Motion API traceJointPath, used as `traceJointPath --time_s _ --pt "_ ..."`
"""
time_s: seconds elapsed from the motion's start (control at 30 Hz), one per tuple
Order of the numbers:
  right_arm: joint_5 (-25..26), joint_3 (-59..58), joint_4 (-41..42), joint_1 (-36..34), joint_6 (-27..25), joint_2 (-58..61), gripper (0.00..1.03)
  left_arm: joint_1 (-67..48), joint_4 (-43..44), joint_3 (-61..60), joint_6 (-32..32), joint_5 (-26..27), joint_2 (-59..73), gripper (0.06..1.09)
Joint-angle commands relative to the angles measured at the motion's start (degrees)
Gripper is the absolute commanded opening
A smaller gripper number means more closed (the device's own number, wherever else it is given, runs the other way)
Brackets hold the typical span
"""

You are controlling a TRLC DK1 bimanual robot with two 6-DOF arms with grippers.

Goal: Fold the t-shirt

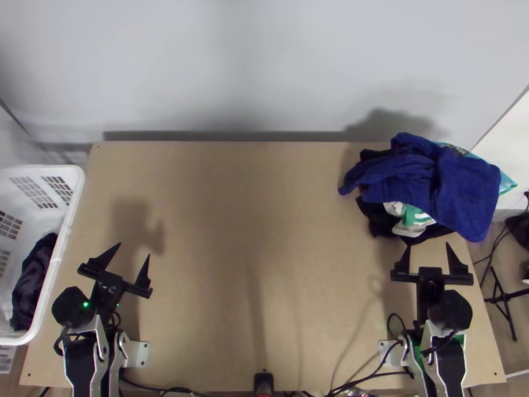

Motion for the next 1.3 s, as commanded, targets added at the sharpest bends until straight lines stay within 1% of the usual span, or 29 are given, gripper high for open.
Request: traceJointPath --time_s 0.0,0.17,1.27 --pt "-0.6 -0.3 -0.3 0.2 0.2 -0.2 0.99 0.4 -1.5 -0.7 1.6 -0.1 0.1 1.04" --pt "-0.6 -0.3 -0.4 -0.7 0.2 -0.2 0.99 1.0 -1.7 -0.7 1.8 -0.1 0.1 1.04" --pt "-0.7 -0.3 -0.3 -0.6 0.2 -0.2 0.99 1.2 -2.1 -0.6 1.9 -0.1 0.1 1.04"
